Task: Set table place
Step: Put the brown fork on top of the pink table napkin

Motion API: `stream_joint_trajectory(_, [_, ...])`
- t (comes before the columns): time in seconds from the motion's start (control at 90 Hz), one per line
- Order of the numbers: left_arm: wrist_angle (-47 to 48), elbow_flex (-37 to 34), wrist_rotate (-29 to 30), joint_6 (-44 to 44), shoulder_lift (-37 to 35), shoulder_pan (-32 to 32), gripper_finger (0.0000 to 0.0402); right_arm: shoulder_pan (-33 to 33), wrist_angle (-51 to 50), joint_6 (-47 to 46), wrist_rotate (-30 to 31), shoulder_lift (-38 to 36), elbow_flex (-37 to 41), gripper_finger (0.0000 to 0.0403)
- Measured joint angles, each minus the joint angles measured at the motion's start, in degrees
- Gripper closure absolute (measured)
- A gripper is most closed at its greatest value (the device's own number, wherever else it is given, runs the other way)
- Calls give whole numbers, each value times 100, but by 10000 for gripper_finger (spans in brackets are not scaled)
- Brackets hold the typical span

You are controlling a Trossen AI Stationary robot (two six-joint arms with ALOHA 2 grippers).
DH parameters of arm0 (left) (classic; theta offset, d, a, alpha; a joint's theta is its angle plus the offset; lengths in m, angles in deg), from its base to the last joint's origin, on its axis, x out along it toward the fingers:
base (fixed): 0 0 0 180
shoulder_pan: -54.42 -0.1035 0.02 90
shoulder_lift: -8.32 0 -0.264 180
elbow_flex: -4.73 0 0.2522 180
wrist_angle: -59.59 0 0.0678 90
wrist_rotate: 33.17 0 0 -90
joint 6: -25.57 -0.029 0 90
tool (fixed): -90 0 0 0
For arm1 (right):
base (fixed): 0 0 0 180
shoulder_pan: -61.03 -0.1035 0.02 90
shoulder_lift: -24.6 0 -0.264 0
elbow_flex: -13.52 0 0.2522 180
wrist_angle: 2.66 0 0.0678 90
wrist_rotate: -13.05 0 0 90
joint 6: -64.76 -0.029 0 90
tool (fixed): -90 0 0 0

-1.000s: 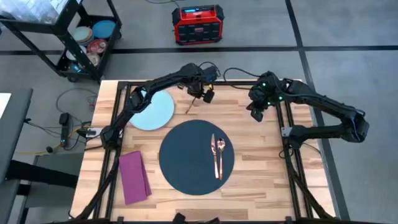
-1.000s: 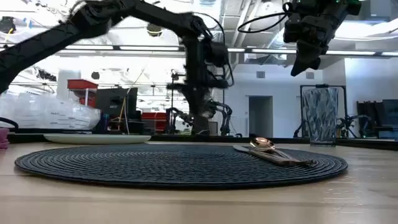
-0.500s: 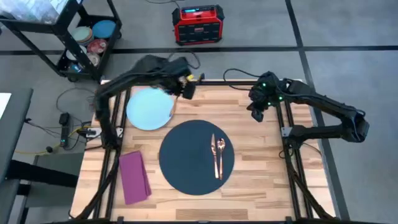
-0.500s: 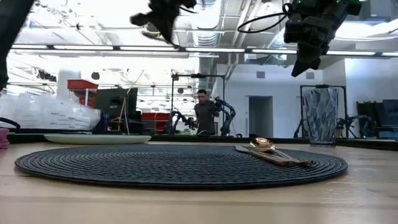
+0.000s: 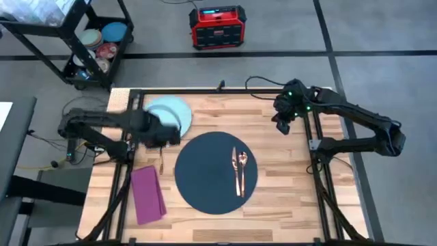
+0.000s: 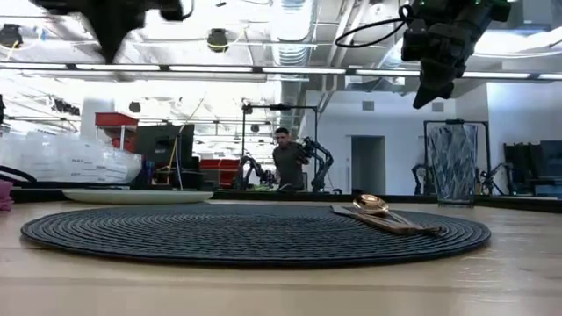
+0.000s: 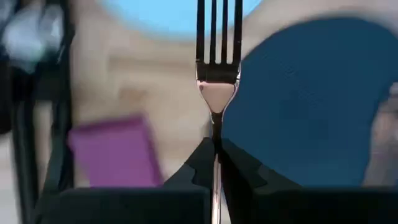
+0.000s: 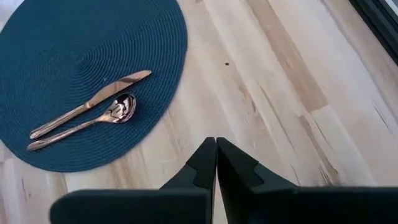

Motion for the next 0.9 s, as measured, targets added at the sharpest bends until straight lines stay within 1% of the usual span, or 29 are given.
stream_joint_trajectory(0.144, [-904, -931, -451, 1228, 8, 958, 401, -87, 29, 2, 0, 0, 0, 403])
stream_joint_trajectory(0.267, [-1815, -1661, -601, 2322, 23, 1631, 401, -139, 46, 5, -2, 0, 0, 403])
stream_joint_trajectory(0.378, [-2083, -2094, -1109, 2498, 19, 1842, 401, -139, 50, 7, 0, 0, 0, 403])
stream_joint_trajectory(0.5, [-2045, -2376, -1249, 2529, 11, 1844, 401, -139, 47, 4, -1, 2, 0, 403])
stream_joint_trajectory(0.622, [-2122, -2673, -1594, 2589, -32, 1876, 401, -137, 33, 4, -2, 0, 0, 403])
stream_joint_trajectory(0.722, [-2542, -2991, -1875, 2660, -21, 1979, 401, -137, 20, 4, -2, 0, 2, 403])
stream_joint_trajectory(0.811, [-3086, -3221, -1950, 2683, -24, 2028, 401, -137, 16, 4, -2, 0, 2, 403])
stream_joint_trajectory(0.9, [-3324, -3386, -1991, 2697, 13, 2066, 401, -137, 16, 4, -2, 0, 2, 403])
